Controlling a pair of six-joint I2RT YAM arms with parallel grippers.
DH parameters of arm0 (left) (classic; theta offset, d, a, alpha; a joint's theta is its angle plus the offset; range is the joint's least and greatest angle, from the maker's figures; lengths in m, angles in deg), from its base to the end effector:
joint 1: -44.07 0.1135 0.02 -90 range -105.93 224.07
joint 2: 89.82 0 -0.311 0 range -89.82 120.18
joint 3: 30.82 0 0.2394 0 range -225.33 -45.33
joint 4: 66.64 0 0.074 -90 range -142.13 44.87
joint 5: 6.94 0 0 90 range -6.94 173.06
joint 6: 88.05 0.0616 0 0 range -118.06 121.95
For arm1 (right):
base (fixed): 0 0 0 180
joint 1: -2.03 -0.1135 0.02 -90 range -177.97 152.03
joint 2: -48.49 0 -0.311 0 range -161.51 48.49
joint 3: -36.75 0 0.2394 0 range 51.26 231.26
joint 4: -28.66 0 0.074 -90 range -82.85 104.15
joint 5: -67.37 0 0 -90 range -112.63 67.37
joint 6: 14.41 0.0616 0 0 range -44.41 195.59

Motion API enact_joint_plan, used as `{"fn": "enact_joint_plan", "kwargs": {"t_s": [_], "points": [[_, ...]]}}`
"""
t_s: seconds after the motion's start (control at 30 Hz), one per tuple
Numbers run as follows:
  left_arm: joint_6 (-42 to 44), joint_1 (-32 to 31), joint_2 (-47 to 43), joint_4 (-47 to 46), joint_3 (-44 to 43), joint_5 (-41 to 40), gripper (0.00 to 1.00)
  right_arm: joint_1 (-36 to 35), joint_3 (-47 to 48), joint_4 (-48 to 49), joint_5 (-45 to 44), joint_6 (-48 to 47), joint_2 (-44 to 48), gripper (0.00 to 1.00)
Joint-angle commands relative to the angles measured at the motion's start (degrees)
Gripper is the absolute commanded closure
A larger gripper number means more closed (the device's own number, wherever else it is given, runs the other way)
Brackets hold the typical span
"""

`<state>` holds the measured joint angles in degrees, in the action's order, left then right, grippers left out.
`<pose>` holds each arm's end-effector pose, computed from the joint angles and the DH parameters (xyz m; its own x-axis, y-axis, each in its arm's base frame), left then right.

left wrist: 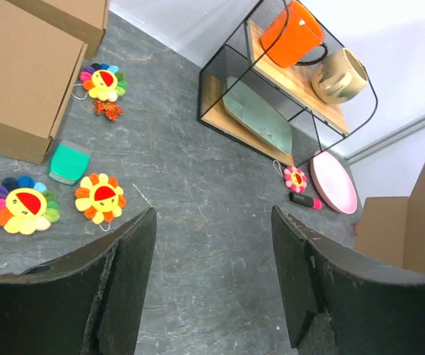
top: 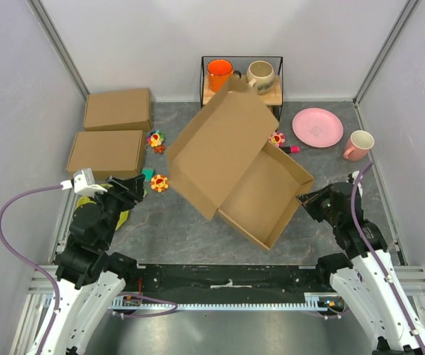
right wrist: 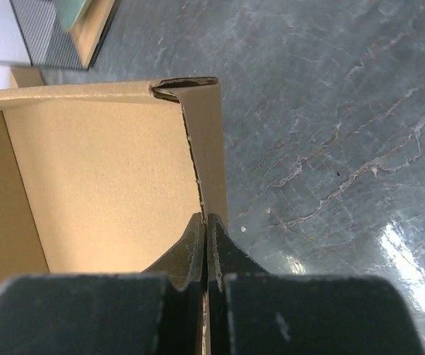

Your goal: Fold the paper box

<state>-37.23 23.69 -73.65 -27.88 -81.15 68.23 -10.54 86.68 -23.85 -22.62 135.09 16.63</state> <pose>0.0547 -0.0035 0.3238 -0.1199 -0.6070 -0.7856 0.0281 0.7890 -0.6138 0.0930 0.0207 0.2752 -0.4678 0.7785 -0.4185 0.3651 0.6014 0.7107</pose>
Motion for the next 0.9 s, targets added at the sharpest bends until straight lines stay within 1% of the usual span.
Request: {"fn": "enact_joint_plan", "kwargs": {"t_s": [0.0, 0.1, 0.2, 0.43, 0.53, 0.6, 0.63, 0.7, 0.73, 0.77, 0.87], "points": [[1.3, -0.1, -0.26, 0.97, -1.63, -5.2, 0.29, 0.1, -3.42, 7.15, -5.63, 14.75, 1.71, 1.0], [0.77, -0.1, -0.43, 0.97, -1.45, -5.82, 0.29, 0.19, -7.63, 7.76, -8.79, 20.46, 2.94, 1.0], [-0.54, -0.1, -0.17, 0.97, -0.31, -5.12, 0.3, 0.1, -11.94, 9.78, -10.03, 25.02, 3.55, 1.0], [-3.01, -0.1, 0.45, 0.28, 3.38, -4.77, 0.31, -0.16, -14.06, 6.71, -14.51, 31.54, 2.68, 1.0], [-3.53, -0.1, 1.68, -0.6, 4.52, -4.33, 0.32, -1.57, -15.73, 8.64, -16.44, 34.61, 2.68, 1.0], [-3.89, -0.1, 2.29, -1.13, 5.22, -4.07, 0.32, -4.2, -16.0, 10.39, -18.46, 36.03, 1.72, 1.0], [-3.97, -0.1, 2.9, -1.4, 5.49, -4.07, 0.32, -5.17, -15.82, 10.92, -20.73, 37.42, -0.12, 1.0], [-4.06, -0.1, 3.43, -2.01, 6.19, -4.15, 0.32, -9.29, -15.21, 12.59, -23.55, 38.66, -3.11, 1.0], [-3.98, -0.1, 4.13, -2.27, 6.37, -4.24, 0.32, -10.79, -14.42, 13.38, -26.52, 39.45, -6.95, 1.0], [-3.98, -0.1, 4.49, -2.54, 6.63, -4.42, 0.32, -13.67, -14.07, 14.87, -27.68, 40.42, -9.25, 1.0], [-3.98, -0.1, 5.54, -3.15, 6.98, -4.86, 0.32, -17.29, -12.13, 19.26, -30.15, 42.17, -18.66, 1.0]]}}
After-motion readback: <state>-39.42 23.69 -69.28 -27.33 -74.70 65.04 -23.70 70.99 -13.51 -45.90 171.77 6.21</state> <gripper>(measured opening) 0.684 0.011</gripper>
